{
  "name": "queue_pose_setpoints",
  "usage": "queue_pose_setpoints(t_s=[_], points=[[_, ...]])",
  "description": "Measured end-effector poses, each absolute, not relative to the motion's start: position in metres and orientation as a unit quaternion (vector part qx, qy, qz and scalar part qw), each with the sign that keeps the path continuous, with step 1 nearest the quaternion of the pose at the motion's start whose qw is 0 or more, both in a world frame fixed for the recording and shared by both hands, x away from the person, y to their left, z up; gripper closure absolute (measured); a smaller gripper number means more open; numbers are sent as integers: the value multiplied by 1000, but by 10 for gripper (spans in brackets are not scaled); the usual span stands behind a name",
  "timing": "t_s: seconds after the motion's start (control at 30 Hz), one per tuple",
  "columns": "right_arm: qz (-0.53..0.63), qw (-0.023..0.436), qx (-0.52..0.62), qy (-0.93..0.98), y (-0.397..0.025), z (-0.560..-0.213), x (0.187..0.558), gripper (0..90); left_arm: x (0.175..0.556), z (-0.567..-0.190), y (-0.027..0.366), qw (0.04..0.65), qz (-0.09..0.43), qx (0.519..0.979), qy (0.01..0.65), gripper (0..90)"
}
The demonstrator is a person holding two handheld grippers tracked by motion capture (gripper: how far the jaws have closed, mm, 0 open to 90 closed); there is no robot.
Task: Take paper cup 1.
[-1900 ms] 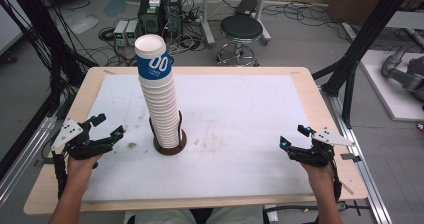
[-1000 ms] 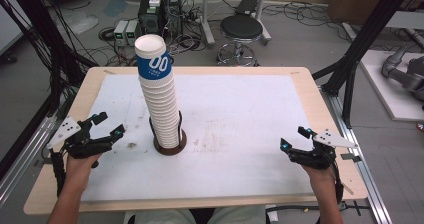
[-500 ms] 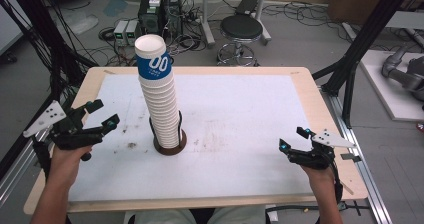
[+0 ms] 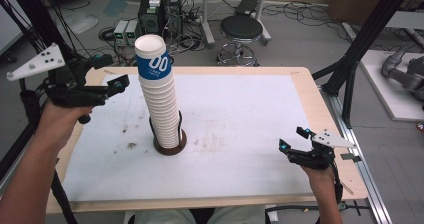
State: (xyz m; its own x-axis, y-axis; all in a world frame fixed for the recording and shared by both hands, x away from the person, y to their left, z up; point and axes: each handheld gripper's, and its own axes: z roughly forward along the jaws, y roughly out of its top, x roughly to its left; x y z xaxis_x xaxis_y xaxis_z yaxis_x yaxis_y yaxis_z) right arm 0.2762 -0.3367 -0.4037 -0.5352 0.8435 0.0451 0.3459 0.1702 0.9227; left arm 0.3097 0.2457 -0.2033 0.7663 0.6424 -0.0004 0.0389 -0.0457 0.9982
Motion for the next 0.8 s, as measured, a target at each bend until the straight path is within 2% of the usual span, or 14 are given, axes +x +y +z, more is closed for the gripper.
queue_pose_setpoints(t_s=[0.33,0.6,0.8], points=[[497,250,412,722,-337,-403,276,178,327,-172,215,628,216,708,241,159],[499,249,413,720,-337,-403,276,178,337,-167,200,613,208,724,240,167],[499,254,410,720,-338,-402,276,178,340,-168,196,614,201,727,232,280]])
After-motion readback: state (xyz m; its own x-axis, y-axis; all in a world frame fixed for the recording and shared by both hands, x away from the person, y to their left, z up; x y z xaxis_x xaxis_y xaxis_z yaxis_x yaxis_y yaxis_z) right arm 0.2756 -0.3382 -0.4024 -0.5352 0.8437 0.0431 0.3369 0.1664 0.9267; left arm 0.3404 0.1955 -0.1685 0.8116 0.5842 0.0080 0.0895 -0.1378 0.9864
